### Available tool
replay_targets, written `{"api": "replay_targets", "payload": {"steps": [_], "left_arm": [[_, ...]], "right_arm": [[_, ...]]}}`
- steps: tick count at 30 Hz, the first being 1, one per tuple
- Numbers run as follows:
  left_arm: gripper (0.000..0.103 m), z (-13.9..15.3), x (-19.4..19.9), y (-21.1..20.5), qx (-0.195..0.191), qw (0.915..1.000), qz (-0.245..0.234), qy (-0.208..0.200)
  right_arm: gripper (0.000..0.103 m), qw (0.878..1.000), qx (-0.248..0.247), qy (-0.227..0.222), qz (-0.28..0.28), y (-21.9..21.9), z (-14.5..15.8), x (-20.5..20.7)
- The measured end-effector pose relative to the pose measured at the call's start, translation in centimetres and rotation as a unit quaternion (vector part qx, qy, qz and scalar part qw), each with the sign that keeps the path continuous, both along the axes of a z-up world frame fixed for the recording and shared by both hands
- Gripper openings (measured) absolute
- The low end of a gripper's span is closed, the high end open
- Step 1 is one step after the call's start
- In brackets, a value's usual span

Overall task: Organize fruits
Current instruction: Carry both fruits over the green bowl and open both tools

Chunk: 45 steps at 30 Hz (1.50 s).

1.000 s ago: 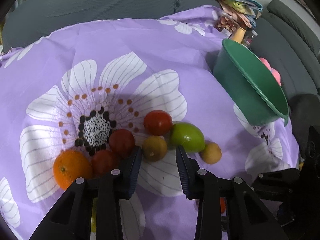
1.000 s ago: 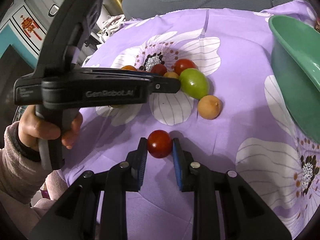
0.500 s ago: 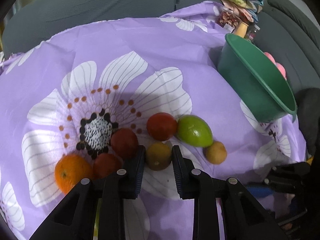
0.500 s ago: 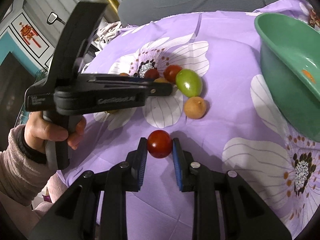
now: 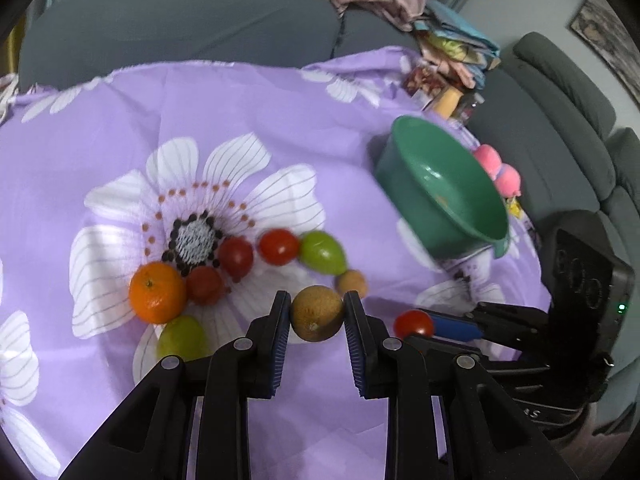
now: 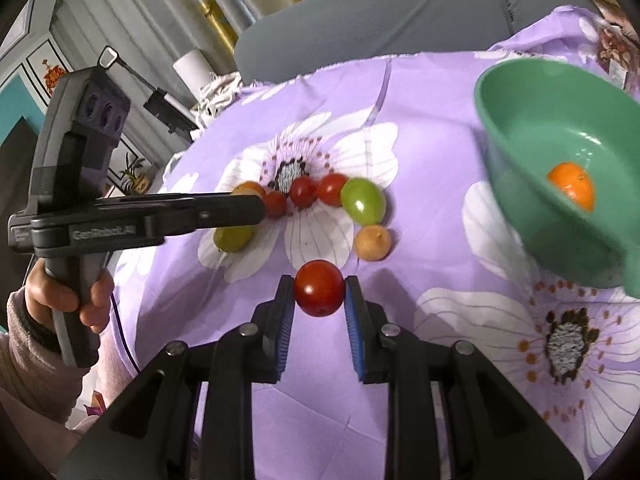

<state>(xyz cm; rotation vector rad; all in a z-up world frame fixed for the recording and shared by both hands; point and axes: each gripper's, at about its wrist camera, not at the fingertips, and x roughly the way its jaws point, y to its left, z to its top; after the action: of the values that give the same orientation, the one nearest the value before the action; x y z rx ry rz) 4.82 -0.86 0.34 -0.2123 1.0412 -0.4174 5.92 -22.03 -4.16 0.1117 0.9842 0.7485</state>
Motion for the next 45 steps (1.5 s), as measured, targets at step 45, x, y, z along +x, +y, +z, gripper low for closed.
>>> {"api": "replay_targets", "payload": {"steps": [45], "left_arm": [[0.027, 3.8, 7.7, -17.6, 0.040, 0.9884, -0.137, -0.053]], "right_arm": [[0.025, 0.972, 0.031, -0.109, -0.207, -15.5, 3.6, 6.3]]}}
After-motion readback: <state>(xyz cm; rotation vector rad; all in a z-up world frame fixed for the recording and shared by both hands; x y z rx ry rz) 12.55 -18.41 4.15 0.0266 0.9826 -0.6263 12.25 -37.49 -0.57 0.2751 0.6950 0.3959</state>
